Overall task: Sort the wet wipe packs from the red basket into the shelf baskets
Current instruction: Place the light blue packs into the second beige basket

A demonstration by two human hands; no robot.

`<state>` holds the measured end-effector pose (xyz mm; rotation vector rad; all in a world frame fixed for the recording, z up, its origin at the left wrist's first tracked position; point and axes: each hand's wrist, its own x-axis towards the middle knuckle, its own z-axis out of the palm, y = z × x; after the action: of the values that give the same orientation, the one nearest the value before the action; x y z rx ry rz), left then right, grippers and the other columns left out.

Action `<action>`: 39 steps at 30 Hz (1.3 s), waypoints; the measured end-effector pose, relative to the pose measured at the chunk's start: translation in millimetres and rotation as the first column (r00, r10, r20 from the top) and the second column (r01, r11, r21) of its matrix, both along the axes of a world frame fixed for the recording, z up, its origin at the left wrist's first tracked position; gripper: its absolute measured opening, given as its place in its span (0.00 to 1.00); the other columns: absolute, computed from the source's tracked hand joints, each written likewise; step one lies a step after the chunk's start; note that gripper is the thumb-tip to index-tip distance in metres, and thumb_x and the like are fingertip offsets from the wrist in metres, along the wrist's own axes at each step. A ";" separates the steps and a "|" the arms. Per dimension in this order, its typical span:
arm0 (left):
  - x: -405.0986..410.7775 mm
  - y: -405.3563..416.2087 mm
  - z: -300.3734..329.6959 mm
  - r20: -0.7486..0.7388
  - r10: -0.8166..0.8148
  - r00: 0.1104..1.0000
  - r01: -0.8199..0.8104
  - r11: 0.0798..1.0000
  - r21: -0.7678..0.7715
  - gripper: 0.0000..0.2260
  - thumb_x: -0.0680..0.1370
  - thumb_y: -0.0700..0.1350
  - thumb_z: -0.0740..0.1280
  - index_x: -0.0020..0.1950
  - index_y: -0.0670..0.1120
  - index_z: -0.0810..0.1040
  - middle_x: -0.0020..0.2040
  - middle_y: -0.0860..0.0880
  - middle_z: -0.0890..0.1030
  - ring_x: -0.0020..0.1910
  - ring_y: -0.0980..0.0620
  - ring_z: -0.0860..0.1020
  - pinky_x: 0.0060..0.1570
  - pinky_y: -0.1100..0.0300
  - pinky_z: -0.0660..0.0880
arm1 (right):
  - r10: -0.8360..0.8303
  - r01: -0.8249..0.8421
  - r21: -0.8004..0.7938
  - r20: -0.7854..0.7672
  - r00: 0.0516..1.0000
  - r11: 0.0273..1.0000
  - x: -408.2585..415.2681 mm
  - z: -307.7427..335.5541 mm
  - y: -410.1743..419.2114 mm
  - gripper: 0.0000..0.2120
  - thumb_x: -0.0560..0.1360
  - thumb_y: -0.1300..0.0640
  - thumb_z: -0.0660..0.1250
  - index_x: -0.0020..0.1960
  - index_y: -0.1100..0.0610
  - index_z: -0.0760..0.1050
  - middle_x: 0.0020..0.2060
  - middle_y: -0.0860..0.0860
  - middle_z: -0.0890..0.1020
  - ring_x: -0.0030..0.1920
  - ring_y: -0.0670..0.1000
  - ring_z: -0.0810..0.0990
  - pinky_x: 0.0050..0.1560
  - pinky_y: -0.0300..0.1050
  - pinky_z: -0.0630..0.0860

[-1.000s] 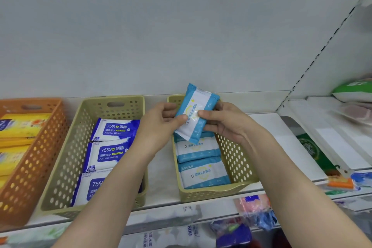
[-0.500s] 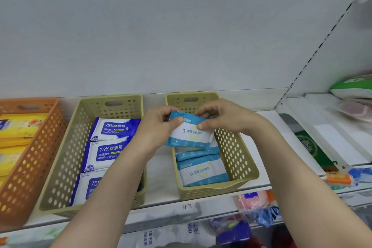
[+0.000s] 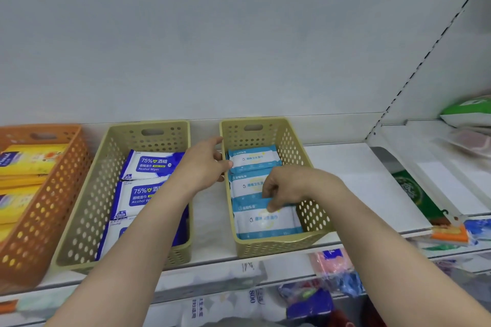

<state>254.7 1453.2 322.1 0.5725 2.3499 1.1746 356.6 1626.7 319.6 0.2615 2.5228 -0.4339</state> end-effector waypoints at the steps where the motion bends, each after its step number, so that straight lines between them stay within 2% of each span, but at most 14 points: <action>1: -0.1 -0.1 -0.2 -0.004 0.001 1.000 -0.001 1.000 -0.001 0.28 0.77 0.43 0.70 0.76 0.50 0.64 0.50 0.51 0.77 0.37 0.55 0.80 0.27 0.72 0.71 | 0.002 -0.002 0.019 -0.005 1.000 1.000 0.8 -2.0 -3.0 0.19 0.72 0.50 0.75 0.62 0.49 0.79 0.50 0.43 0.78 0.51 0.46 0.75 0.53 0.41 0.72; 4: 1.6 -0.3 0.3 -0.031 -0.012 0.999 0.011 1.000 -0.028 0.29 0.77 0.45 0.70 0.76 0.51 0.63 0.53 0.51 0.79 0.36 0.55 0.81 0.25 0.71 0.69 | 0.019 -0.017 0.034 -0.041 0.999 0.999 2.8 -5.3 -9.9 0.19 0.71 0.50 0.76 0.62 0.46 0.78 0.50 0.44 0.75 0.52 0.47 0.74 0.54 0.42 0.74; 10: 0.2 0.9 -2.0 -0.047 -0.012 0.999 0.011 0.999 -0.030 0.28 0.77 0.44 0.71 0.75 0.51 0.65 0.52 0.51 0.79 0.35 0.55 0.80 0.23 0.71 0.69 | 0.089 -0.087 0.049 -0.029 0.996 0.995 2.6 -9.4 -10.5 0.17 0.73 0.54 0.75 0.60 0.46 0.78 0.39 0.40 0.70 0.49 0.48 0.73 0.47 0.41 0.69; 12: -0.3 1.1 -2.5 -0.051 -0.011 0.999 0.010 1.000 -0.027 0.28 0.76 0.44 0.71 0.74 0.51 0.66 0.50 0.51 0.79 0.34 0.55 0.80 0.28 0.68 0.71 | 0.080 -0.073 0.089 -0.080 0.994 0.993 1.3 -9.9 -11.3 0.19 0.71 0.51 0.76 0.60 0.45 0.77 0.46 0.43 0.73 0.53 0.48 0.74 0.50 0.42 0.72; 14: -1.3 1.3 -3.5 -0.053 -0.007 0.999 0.006 1.000 -0.025 0.28 0.76 0.44 0.71 0.74 0.51 0.67 0.50 0.51 0.79 0.34 0.55 0.80 0.31 0.65 0.73 | 0.056 -0.040 0.099 -0.162 0.985 0.994 0.6 -12.3 -11.8 0.27 0.68 0.47 0.78 0.64 0.43 0.72 0.56 0.46 0.72 0.62 0.50 0.71 0.59 0.46 0.72; 16: -1.9 1.9 -4.2 -0.057 -0.004 0.998 0.002 1.000 -0.028 0.29 0.76 0.44 0.72 0.75 0.51 0.66 0.51 0.50 0.79 0.34 0.55 0.80 0.31 0.66 0.73 | 0.059 -0.046 0.078 -0.170 0.984 0.996 0.4 -15.1 -11.5 0.38 0.66 0.44 0.78 0.72 0.42 0.65 0.67 0.48 0.67 0.69 0.51 0.63 0.68 0.49 0.67; 18: -0.9 2.7 -3.5 -0.060 -0.001 0.998 -0.001 0.999 -0.037 0.29 0.76 0.44 0.72 0.75 0.52 0.66 0.51 0.51 0.79 0.33 0.56 0.80 0.28 0.69 0.71 | 0.077 -0.068 0.075 -0.129 0.989 0.995 -0.2 -17.7 -11.7 0.43 0.67 0.44 0.78 0.76 0.41 0.60 0.72 0.48 0.63 0.73 0.52 0.60 0.72 0.51 0.64; 21: 2.0 3.4 -1.4 -0.064 0.007 0.998 -0.010 0.999 -0.048 0.28 0.76 0.44 0.71 0.75 0.51 0.65 0.51 0.52 0.78 0.33 0.56 0.78 0.25 0.72 0.68 | 0.095 -0.083 0.112 -0.103 0.990 0.990 -3.2 -20.1 -13.5 0.44 0.67 0.44 0.78 0.76 0.42 0.59 0.73 0.48 0.62 0.73 0.53 0.61 0.72 0.53 0.65; 24: 3.8 4.4 0.4 -0.081 0.016 0.997 -0.021 0.998 -0.060 0.28 0.76 0.44 0.71 0.75 0.51 0.66 0.51 0.52 0.78 0.34 0.57 0.78 0.28 0.69 0.70 | 0.108 -0.097 0.133 -0.078 0.991 0.986 -6.3 -19.2 -13.2 0.43 0.68 0.44 0.77 0.77 0.42 0.58 0.73 0.49 0.62 0.73 0.54 0.61 0.72 0.54 0.66; 26: 5.9 5.2 1.9 -0.101 0.019 0.995 -0.027 0.997 -0.072 0.28 0.77 0.44 0.71 0.75 0.50 0.66 0.51 0.53 0.79 0.38 0.55 0.79 0.35 0.65 0.74 | 0.125 -0.117 0.141 -0.052 0.991 0.983 -8.2 -16.3 -10.8 0.41 0.69 0.43 0.76 0.76 0.42 0.59 0.73 0.49 0.63 0.73 0.54 0.63 0.71 0.53 0.66; 28: 8.7 4.0 3.7 -0.159 0.022 0.987 -0.037 0.995 -0.094 0.27 0.77 0.46 0.70 0.74 0.49 0.67 0.58 0.50 0.79 0.50 0.51 0.80 0.48 0.60 0.74 | 0.117 -0.107 0.146 -0.065 0.991 0.984 -11.7 -9.4 -7.6 0.38 0.71 0.41 0.74 0.76 0.44 0.62 0.71 0.50 0.66 0.71 0.54 0.66 0.70 0.52 0.67; 30: 10.9 -3.7 4.9 -0.228 0.031 0.973 -0.053 0.994 -0.091 0.26 0.77 0.48 0.69 0.74 0.48 0.67 0.65 0.47 0.77 0.61 0.49 0.76 0.57 0.59 0.72 | 0.082 -0.062 0.143 -0.137 0.987 0.988 -15.9 1.6 -7.1 0.33 0.73 0.41 0.71 0.75 0.46 0.65 0.71 0.50 0.70 0.70 0.54 0.69 0.68 0.50 0.68; 33: 11.4 -32.8 14.0 -0.333 0.066 0.940 -0.094 0.993 -0.068 0.26 0.77 0.49 0.69 0.73 0.46 0.68 0.68 0.44 0.73 0.68 0.47 0.71 0.66 0.54 0.67 | 0.070 -0.018 0.164 -0.318 0.945 0.986 -27.0 26.8 -16.6 0.26 0.76 0.43 0.69 0.71 0.48 0.71 0.69 0.51 0.75 0.67 0.54 0.73 0.64 0.48 0.71; 39: 6.3 -157.3 44.2 -0.556 0.285 0.781 -0.317 0.948 0.041 0.23 0.77 0.49 0.69 0.70 0.45 0.71 0.68 0.45 0.71 0.68 0.45 0.70 0.67 0.55 0.65 | 0.123 -0.063 0.114 -0.658 0.743 0.991 -52.2 89.2 -110.8 0.20 0.78 0.46 0.66 0.68 0.50 0.75 0.64 0.51 0.77 0.65 0.52 0.74 0.60 0.40 0.66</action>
<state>261.0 1296.0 366.3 0.5938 3.0617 1.1867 304.4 1515.9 408.7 -0.0054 3.2507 -0.4341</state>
